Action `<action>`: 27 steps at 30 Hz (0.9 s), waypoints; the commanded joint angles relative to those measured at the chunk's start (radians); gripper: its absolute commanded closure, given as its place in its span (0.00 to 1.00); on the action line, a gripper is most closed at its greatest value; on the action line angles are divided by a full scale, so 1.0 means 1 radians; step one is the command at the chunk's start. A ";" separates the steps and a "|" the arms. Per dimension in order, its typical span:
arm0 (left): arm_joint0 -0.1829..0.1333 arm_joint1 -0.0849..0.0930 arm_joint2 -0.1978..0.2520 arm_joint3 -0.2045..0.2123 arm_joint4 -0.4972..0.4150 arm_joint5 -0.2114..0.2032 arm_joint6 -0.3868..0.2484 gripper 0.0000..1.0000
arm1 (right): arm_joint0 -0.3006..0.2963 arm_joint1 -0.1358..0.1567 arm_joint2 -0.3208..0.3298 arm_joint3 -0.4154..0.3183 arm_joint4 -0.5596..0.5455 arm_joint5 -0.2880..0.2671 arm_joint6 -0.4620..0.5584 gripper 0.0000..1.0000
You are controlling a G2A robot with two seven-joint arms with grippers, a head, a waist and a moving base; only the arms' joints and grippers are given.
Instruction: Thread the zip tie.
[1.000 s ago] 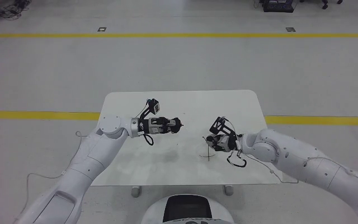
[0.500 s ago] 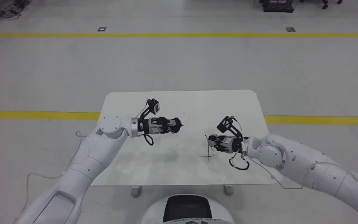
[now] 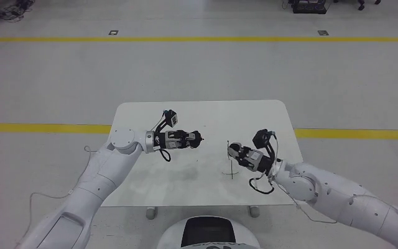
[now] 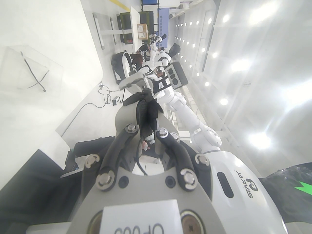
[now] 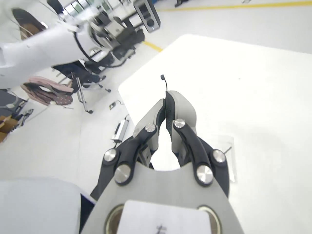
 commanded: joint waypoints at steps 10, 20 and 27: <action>0.000 0.000 0.000 0.000 0.000 0.000 0.000 1.00 | -0.158 0.043 0.015 -0.071 -0.021 0.000 -0.409 1.00; 0.000 0.000 0.000 0.000 0.000 0.000 0.000 1.00 | -0.155 0.037 0.013 -0.071 0.016 0.000 -0.408 1.00; 0.000 0.000 0.000 0.000 0.000 0.000 0.000 1.00 | -0.155 0.037 0.013 -0.071 0.016 0.000 -0.408 1.00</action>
